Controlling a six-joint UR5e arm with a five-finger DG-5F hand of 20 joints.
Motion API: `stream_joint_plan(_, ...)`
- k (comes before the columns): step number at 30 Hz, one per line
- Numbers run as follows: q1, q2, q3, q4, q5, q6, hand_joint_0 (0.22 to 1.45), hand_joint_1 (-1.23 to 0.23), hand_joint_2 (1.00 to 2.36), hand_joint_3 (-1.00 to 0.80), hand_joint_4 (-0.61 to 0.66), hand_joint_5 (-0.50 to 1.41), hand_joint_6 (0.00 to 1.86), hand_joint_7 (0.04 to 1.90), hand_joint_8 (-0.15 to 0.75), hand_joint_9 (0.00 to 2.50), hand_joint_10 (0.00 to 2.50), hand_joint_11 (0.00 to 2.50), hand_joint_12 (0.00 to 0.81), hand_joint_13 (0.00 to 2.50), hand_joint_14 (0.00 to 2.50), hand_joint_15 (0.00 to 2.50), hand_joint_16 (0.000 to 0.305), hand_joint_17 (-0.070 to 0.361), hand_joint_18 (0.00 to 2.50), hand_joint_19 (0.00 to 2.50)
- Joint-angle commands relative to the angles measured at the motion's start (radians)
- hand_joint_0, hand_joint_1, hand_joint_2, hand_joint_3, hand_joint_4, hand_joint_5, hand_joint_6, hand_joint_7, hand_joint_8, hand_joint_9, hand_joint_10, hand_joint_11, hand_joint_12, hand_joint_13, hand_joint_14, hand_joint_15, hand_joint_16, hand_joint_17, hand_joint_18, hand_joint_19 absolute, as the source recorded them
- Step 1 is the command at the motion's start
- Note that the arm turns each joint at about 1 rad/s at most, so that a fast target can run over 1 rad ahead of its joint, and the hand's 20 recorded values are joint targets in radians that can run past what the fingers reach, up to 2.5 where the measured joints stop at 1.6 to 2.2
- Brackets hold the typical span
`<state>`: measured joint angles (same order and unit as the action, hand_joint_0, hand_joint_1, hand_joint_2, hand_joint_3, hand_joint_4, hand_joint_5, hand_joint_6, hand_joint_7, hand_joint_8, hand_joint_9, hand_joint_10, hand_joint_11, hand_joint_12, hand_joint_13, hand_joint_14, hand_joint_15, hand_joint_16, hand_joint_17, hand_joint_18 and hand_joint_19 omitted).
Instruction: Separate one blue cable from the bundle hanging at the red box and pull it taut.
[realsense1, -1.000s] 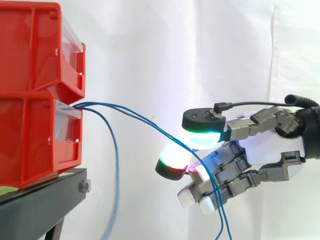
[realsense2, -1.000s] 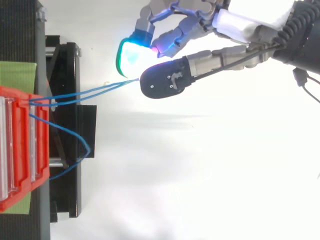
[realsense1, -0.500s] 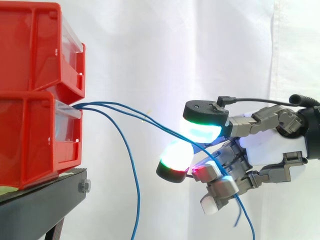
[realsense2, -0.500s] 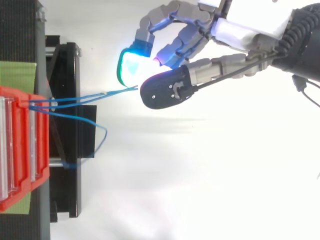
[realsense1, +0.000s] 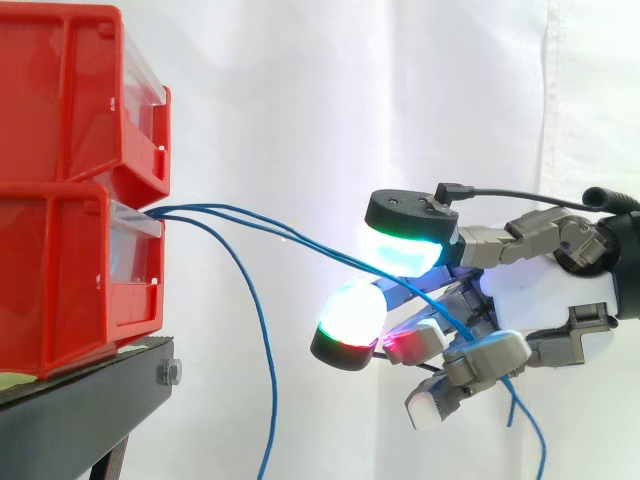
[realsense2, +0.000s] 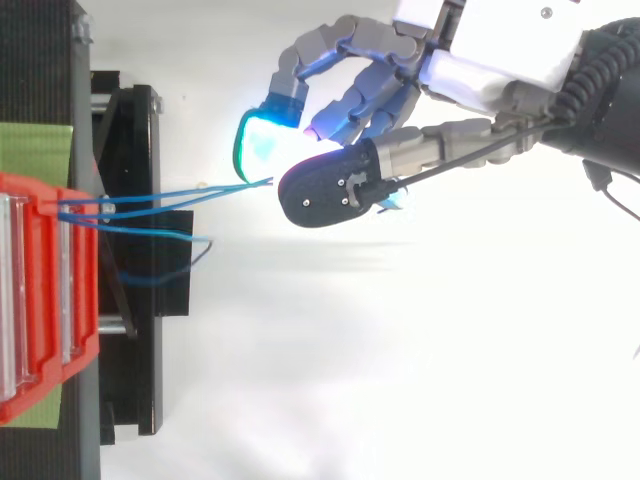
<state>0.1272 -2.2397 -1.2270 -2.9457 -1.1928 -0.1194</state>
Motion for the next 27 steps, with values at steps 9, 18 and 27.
stream_joint_plan(9, 0.000, 0.002, 0.000, -0.024, -0.008, 0.032, 0.51, -0.64, 1.00, -0.50, 0.20, -0.26, 0.84, 0.78, 0.282, 0.95, 0.70, 1.35, 0.307, 1.43, 0.53, 1.25, 0.051, 0.115, 0.79, 0.59)
stream_joint_plan(18, 0.000, 0.020, 0.000, -0.027, -0.031, 0.047, 0.66, -0.64, 1.01, -0.36, 0.10, -0.25, 0.89, 0.83, 0.247, 1.01, 0.79, 1.40, 0.278, 1.46, 0.50, 1.34, 0.047, 0.105, 0.80, 0.63)
stream_joint_plan(27, 0.002, 0.035, 0.000, -0.055, -0.024, 0.053, 0.67, -0.67, 1.02, -0.23, 0.07, -0.25, 0.90, 0.84, 0.248, 1.02, 0.75, 1.44, 0.308, 1.41, 0.00, 1.50, 0.047, 0.106, 0.78, 0.62)
